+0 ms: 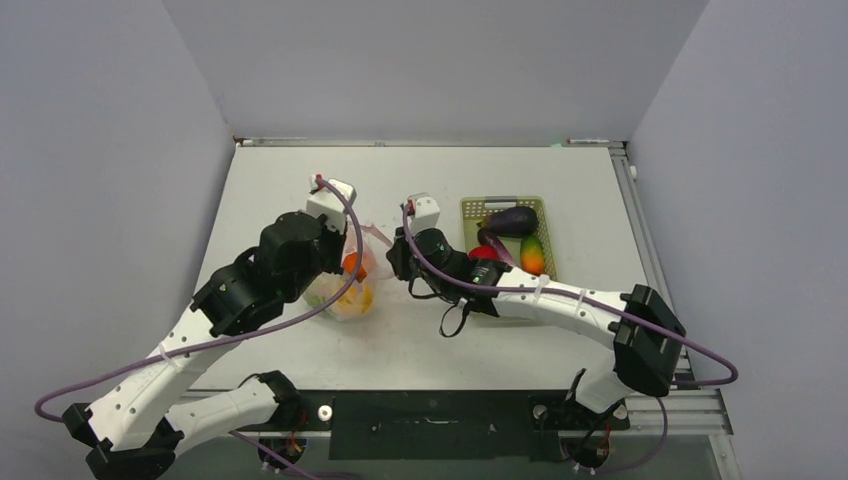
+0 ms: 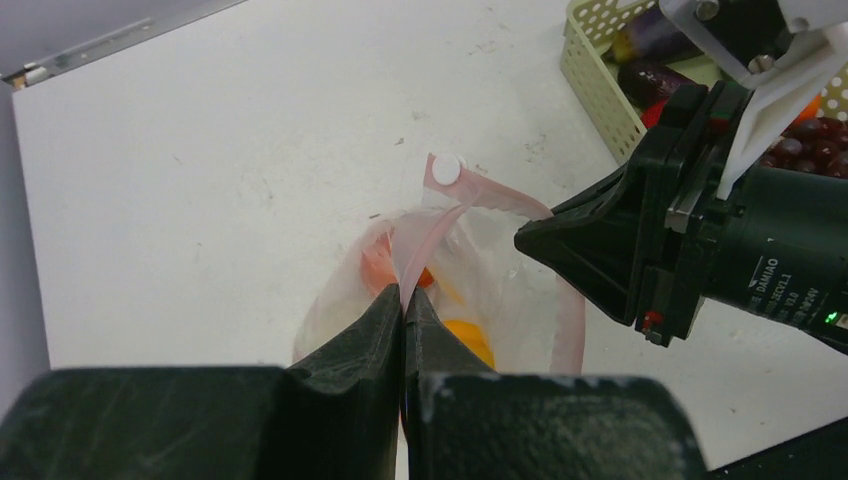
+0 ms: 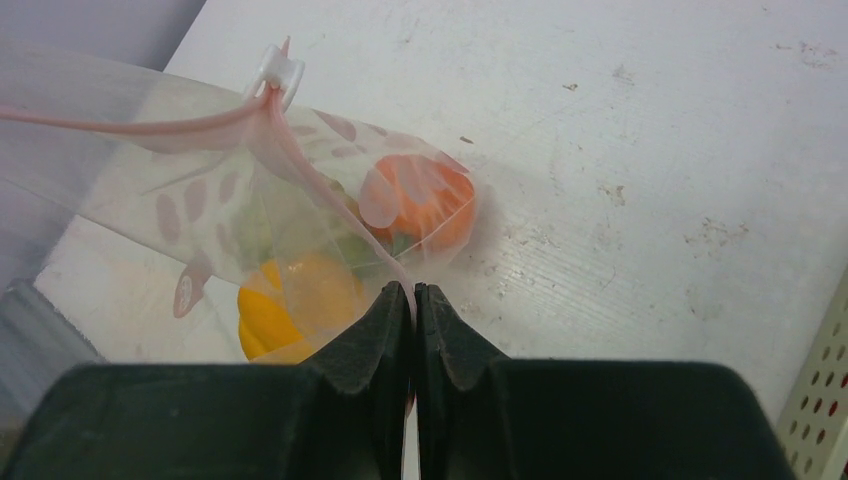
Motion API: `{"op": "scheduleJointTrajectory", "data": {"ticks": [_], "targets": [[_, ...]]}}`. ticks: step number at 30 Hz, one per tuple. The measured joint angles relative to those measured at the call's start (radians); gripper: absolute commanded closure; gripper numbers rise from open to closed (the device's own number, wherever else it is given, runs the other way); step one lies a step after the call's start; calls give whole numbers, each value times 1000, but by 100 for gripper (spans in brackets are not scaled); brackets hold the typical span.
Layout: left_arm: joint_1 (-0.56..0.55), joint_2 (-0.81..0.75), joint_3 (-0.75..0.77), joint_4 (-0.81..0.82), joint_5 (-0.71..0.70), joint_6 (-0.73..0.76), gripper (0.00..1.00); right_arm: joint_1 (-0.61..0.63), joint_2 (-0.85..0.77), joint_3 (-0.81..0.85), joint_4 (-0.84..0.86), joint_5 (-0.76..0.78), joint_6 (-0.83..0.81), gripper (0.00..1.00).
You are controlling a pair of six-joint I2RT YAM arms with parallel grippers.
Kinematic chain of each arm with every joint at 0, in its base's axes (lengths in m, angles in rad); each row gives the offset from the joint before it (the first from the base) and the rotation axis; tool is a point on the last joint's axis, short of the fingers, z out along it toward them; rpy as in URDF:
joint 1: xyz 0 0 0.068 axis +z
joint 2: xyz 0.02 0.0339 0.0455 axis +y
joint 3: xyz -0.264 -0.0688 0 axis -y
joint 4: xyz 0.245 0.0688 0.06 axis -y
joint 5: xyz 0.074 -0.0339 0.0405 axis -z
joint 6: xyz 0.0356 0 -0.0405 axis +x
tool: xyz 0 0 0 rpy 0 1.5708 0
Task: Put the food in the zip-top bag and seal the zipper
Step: Adjust the zipper food storage bag at the center of the board.
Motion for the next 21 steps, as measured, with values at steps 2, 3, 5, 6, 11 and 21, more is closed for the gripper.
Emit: {"op": "scheduleJointTrajectory", "data": {"ticks": [2, 3, 5, 6, 11, 21], "targets": [[0, -11, -23, 8, 26, -12, 100, 0, -31, -29, -7, 1, 3, 95], [0, -16, -34, 11, 38, -16, 100, 0, -43, -37, -13, 1, 3, 95], [0, -22, -53, 22, 63, -27, 100, 0, -78, -53, -29, 4, 3, 95], [0, -23, -61, 27, 77, -32, 100, 0, -98, -61, -38, 7, 3, 95], [0, -23, -98, 49, 146, -53, 100, -5, -169, -87, -66, 25, 3, 95], [13, -23, -171, 117, 244, -81, 100, -26, -213, -119, -121, 56, 7, 82]]}}
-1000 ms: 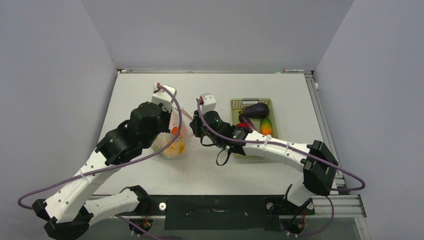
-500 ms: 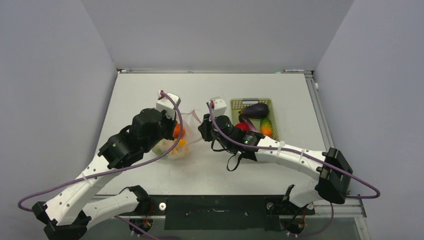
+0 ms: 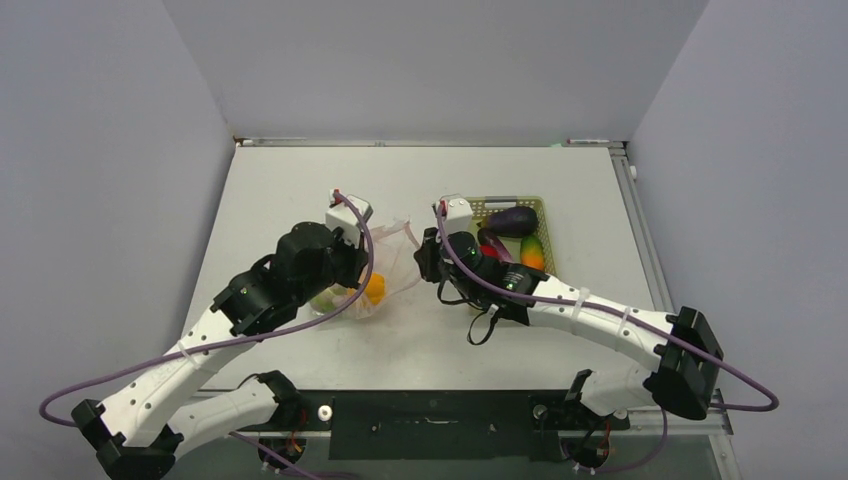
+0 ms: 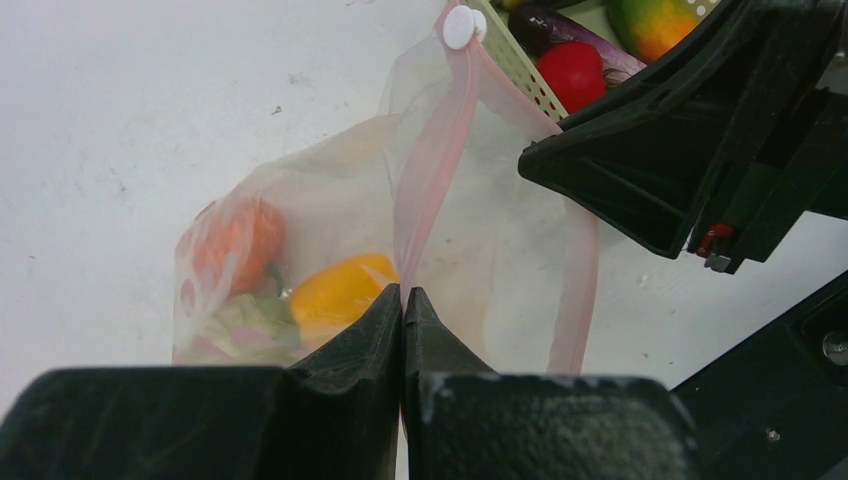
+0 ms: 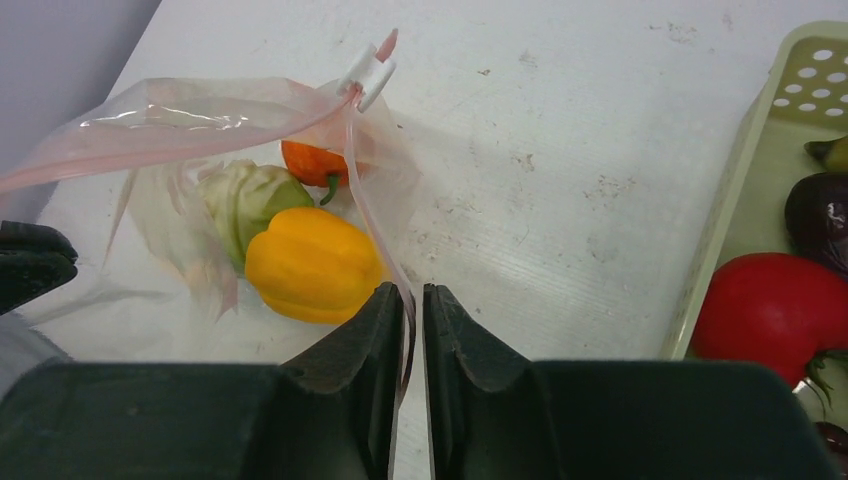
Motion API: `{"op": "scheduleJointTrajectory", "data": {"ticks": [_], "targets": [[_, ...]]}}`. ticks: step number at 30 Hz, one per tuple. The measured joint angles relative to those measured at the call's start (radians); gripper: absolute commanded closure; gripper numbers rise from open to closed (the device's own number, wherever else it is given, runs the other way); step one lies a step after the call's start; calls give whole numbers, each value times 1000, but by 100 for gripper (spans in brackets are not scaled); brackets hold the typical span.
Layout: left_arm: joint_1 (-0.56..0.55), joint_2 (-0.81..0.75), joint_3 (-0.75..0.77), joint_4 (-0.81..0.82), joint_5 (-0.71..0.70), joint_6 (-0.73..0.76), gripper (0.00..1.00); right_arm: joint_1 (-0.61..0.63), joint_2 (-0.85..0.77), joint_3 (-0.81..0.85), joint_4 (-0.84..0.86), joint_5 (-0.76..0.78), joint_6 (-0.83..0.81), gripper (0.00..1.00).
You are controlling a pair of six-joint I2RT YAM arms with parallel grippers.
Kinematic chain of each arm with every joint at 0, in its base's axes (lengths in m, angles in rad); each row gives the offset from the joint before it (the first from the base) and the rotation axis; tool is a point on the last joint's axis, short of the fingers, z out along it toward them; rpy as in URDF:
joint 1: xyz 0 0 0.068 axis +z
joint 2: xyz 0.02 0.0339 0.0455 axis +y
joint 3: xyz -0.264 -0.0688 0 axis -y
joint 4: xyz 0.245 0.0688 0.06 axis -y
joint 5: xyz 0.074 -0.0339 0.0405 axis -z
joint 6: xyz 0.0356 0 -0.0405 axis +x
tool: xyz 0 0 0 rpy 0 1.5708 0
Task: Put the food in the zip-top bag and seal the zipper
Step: Adjust the zipper food storage bag at the center of the board.
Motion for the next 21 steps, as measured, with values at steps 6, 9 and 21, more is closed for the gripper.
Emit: {"op": "scheduleJointTrajectory", "data": {"ticks": [6, 9, 21], "targets": [[27, -28, -53, 32, 20, -10, 100, -5, -14, 0, -16, 6, -2, 63], [36, -43, -59, 36, 21, -10, 100, -5, -28, 0, -31, 12, -5, 50], [56, -52, -61, 42, 21, -10, 100, -77, -193, 2, -147, 91, -53, 30]]}}
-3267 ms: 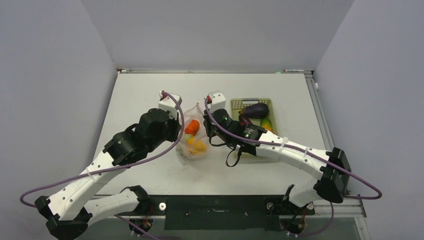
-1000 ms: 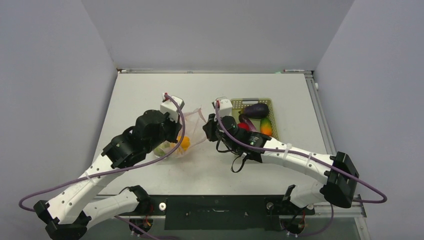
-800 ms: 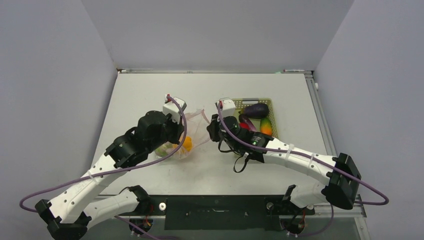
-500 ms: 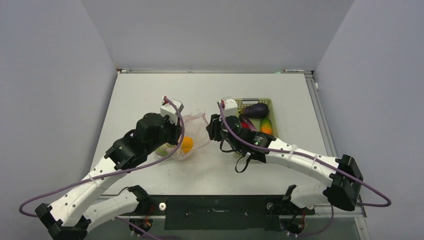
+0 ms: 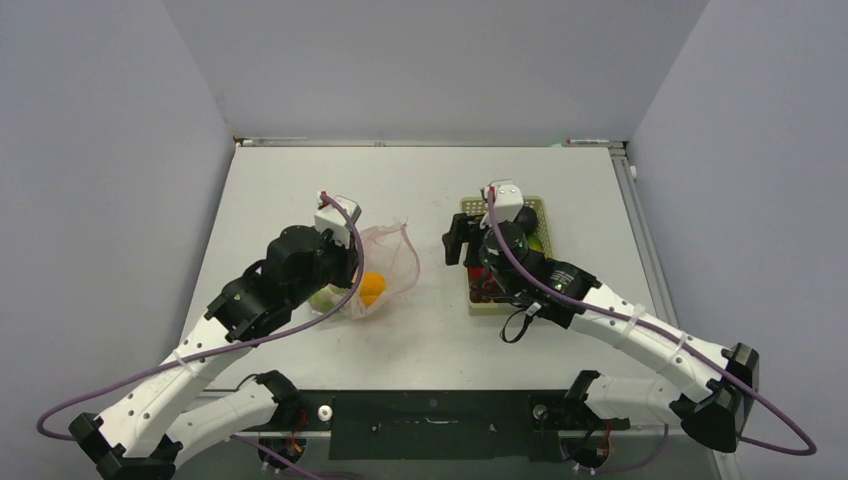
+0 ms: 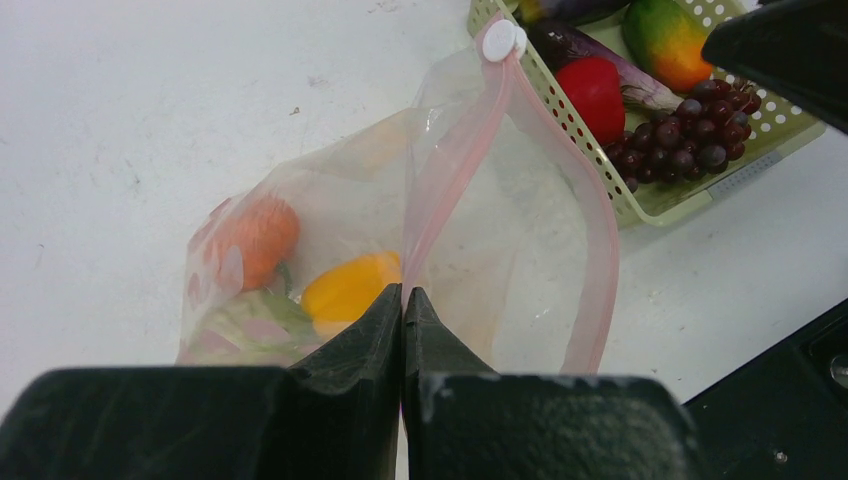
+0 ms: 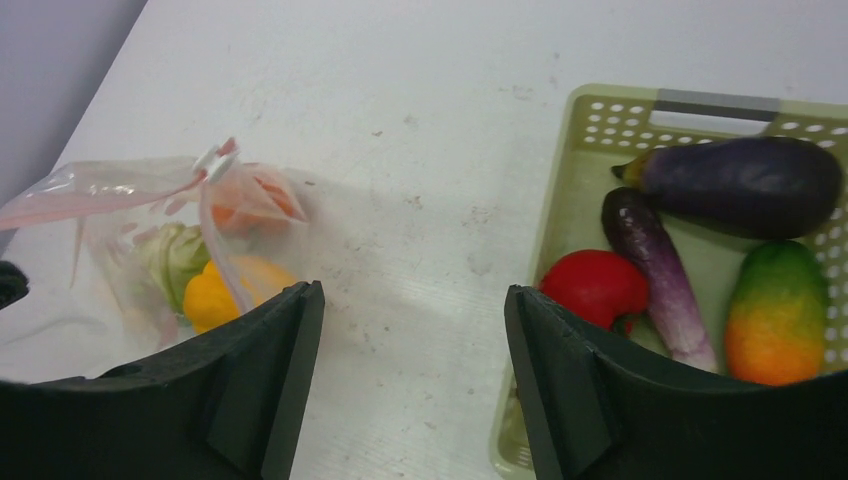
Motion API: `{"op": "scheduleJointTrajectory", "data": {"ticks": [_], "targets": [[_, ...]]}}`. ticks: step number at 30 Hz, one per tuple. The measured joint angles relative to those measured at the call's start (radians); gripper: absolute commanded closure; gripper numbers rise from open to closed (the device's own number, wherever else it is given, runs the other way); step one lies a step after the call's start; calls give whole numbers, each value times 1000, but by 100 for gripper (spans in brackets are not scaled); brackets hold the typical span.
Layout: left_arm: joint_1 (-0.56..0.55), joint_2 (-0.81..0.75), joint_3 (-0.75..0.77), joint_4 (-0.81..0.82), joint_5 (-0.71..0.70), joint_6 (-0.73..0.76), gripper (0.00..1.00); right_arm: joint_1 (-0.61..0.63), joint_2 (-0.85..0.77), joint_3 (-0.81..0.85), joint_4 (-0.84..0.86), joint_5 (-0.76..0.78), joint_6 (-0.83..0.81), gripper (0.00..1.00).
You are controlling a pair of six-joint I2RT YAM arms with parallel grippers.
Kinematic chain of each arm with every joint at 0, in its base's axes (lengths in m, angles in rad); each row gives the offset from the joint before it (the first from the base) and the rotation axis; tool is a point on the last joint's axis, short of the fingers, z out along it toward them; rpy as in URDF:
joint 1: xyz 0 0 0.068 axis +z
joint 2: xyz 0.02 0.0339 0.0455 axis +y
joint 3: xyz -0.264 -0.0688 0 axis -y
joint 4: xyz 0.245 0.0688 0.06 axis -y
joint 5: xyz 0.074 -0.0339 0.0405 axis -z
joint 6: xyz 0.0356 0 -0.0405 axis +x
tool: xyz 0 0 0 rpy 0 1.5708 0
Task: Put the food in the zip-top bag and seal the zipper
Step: Adjust the zipper food storage bag at the center of the board, then pick up the fake vegetable from the bin.
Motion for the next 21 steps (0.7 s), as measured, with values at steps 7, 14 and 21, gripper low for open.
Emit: {"op": "scheduleJointTrajectory", "data": {"ticks": [7, 14, 21], "targets": [[8, -4, -7, 2, 0, 0, 100, -77, -50, 12, -71, 58, -41, 15], [8, -7, -9, 2, -2, 0, 100, -206, -45, 15, -117, 50, -85, 8], [8, -13, -9, 2, -5, 0, 100, -348, -7, -12, -120, -27, -76, 4]]}}
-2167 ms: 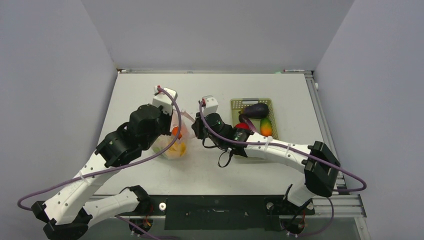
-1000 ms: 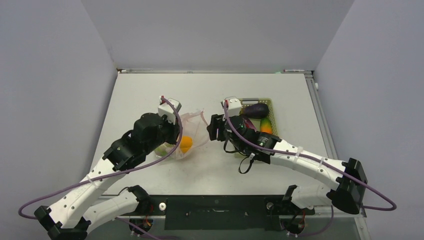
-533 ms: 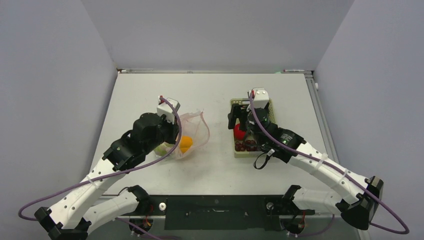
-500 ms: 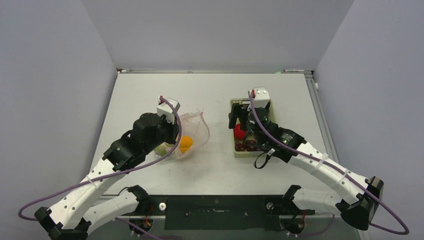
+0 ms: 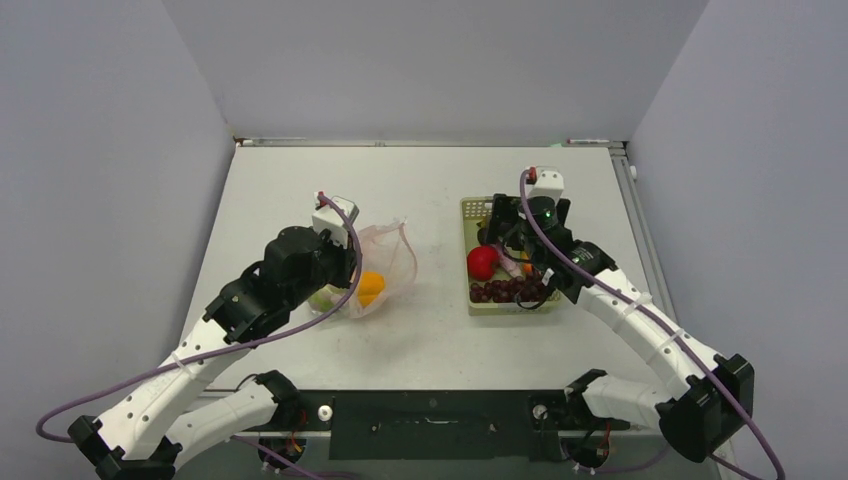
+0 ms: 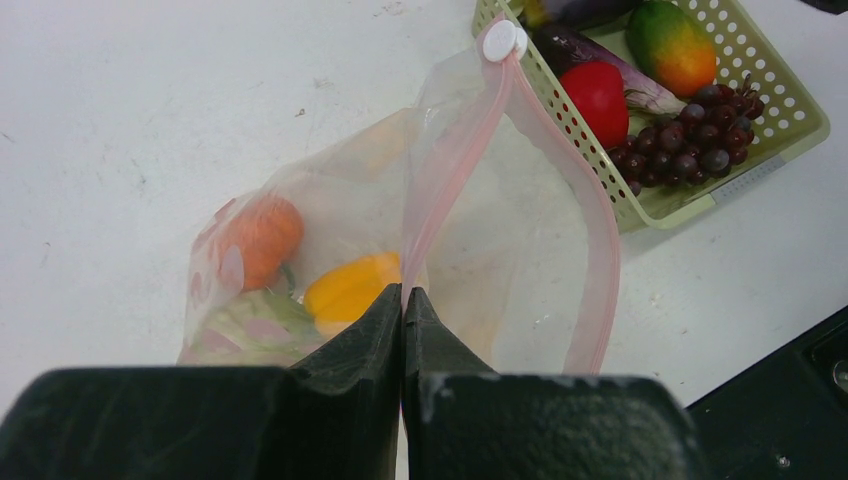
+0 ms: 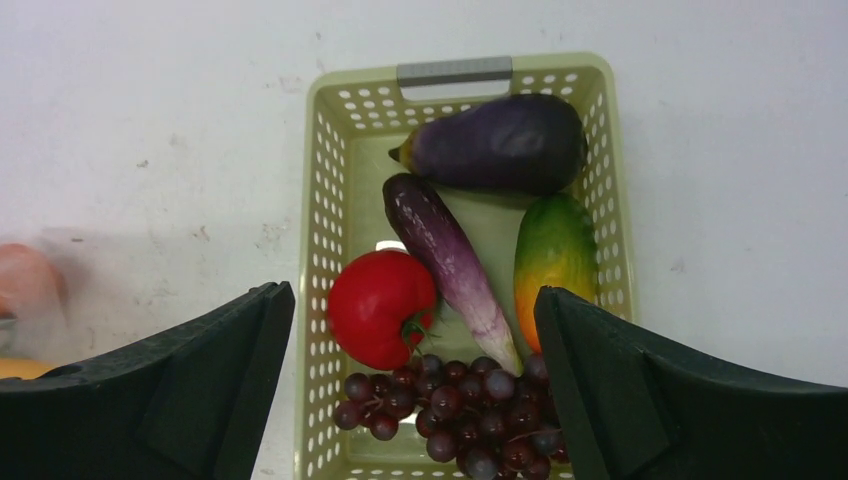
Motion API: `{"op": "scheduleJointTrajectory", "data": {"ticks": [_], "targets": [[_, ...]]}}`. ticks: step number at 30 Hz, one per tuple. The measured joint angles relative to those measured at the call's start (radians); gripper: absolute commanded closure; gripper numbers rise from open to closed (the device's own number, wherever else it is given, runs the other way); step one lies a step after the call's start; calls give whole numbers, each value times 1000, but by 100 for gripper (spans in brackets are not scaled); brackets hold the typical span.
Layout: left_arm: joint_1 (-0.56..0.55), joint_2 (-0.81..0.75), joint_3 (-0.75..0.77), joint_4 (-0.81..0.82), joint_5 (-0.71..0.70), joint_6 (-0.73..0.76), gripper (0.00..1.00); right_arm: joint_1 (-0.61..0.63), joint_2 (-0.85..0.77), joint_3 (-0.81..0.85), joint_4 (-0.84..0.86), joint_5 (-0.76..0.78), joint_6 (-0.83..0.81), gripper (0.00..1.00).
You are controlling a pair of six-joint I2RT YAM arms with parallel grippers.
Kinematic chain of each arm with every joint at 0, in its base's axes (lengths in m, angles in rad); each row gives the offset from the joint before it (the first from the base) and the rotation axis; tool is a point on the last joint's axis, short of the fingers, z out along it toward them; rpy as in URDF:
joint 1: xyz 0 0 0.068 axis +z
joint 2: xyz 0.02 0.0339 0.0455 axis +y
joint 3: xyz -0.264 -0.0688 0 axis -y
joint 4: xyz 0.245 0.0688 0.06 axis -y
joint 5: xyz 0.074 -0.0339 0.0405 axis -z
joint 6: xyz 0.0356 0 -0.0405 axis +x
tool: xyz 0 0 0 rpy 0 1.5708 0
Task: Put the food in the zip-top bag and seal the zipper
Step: Pick up the fake vegetable from the bin.
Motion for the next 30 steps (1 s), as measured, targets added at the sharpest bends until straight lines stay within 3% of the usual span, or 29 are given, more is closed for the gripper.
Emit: {"op": "scheduleJointTrajectory", "data": {"ticks": [18, 30], "targets": [[0, -17, 0, 0, -8, 0, 100, -51, 193, -72, 74, -119, 80, 3], [0, -21, -11, 0, -8, 1, 100, -51, 303, -85, 142, -138, 133, 14]]}}
